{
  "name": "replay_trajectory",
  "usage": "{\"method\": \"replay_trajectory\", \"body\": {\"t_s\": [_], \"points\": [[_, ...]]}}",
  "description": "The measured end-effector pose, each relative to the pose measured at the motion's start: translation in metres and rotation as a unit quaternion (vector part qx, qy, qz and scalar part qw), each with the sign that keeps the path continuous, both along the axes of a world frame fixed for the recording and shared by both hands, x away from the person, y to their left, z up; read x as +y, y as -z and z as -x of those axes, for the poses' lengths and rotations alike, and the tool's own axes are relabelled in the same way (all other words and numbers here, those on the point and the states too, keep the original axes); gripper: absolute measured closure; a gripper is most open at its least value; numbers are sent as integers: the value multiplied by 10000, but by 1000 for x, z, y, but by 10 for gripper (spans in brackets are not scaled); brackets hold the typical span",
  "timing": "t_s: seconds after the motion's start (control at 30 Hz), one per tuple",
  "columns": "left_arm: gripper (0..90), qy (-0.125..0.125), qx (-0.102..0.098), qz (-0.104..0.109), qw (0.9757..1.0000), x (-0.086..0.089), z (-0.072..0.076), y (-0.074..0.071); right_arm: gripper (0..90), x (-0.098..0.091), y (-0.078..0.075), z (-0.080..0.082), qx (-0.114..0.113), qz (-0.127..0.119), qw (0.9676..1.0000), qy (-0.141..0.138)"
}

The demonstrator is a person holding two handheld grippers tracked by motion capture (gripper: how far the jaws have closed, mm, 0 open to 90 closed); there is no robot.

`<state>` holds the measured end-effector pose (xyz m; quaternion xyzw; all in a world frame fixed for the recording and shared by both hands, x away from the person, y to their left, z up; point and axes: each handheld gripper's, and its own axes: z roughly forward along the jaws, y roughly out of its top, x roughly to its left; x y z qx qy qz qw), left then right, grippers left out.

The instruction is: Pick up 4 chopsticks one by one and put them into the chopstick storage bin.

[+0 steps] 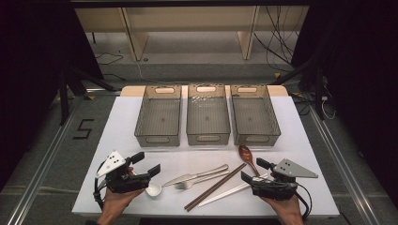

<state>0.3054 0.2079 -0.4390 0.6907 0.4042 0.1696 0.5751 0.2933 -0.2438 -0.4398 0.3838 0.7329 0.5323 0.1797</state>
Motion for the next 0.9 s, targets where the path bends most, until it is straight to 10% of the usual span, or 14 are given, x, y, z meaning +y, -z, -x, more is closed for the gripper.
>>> {"method": "replay_trajectory", "body": {"t_s": [0.27, 0.53, 0.73, 0.87, 0.9], "points": [[169, -4, 2, -7, 10000, 0, 0, 0, 226, 0, -3, -2, 13, 88, 9999, -86], [169, -8, 11, -5, 10000, 0, -1, 0, 252, 4, -15, -10, 81, 836, 9946, -606], [169, -9, 3, -16, 10000, 0, -1, 0, 316, 8, -26, -19, 177, 1555, 9798, -1243], [169, -20, 9, -8, 10000, 1, -1, 0, 335, 17, -28, -29, 391, 2285, 9572, -1735], [169, -20, 9, -8, 10000, 1, -1, 0, 335, 17, -28, -29, 391, 2285, 9572, -1735]]}}
